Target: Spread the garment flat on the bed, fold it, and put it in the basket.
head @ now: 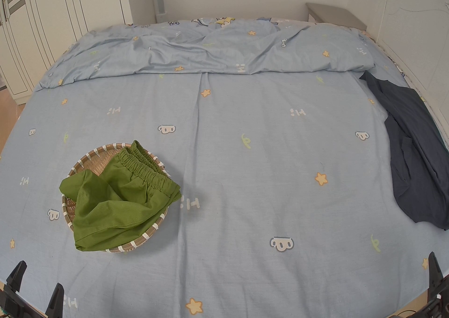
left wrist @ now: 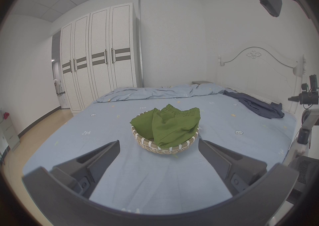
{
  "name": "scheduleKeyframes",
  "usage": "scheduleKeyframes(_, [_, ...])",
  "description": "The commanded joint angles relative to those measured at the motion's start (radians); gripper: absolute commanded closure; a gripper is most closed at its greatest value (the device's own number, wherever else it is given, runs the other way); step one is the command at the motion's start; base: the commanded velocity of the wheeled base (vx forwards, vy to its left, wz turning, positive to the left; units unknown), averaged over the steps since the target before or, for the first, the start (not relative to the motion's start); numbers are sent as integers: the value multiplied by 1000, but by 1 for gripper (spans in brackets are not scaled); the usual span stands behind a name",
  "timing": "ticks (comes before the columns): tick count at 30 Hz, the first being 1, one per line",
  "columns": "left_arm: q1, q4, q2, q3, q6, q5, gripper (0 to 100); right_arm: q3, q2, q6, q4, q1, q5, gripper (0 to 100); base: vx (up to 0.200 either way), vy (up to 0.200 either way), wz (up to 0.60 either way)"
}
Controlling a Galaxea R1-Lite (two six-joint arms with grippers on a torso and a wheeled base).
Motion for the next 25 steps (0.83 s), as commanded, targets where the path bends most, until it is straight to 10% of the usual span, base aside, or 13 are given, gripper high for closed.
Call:
scheduleKeyframes(1, [-1, 6, -12, 16, -32, 6, 0, 43, -39, 94, -49, 6, 7, 0, 0, 0, 0])
scheduleKeyframes(5, [-1, 7, -12, 16, -35, 6, 0, 46, -37, 65, -52, 3, 13, 0, 0, 0, 0])
scheduleKeyframes(7, [-1, 7, -12, 16, -37, 7, 0, 66, -37, -17, -60, 2, 128, 0, 0, 0, 0])
scheduleKeyframes(25, [-1, 7, -12, 16, -37, 6, 0, 71, -39, 19, -87, 5, 104, 0, 0, 0, 0])
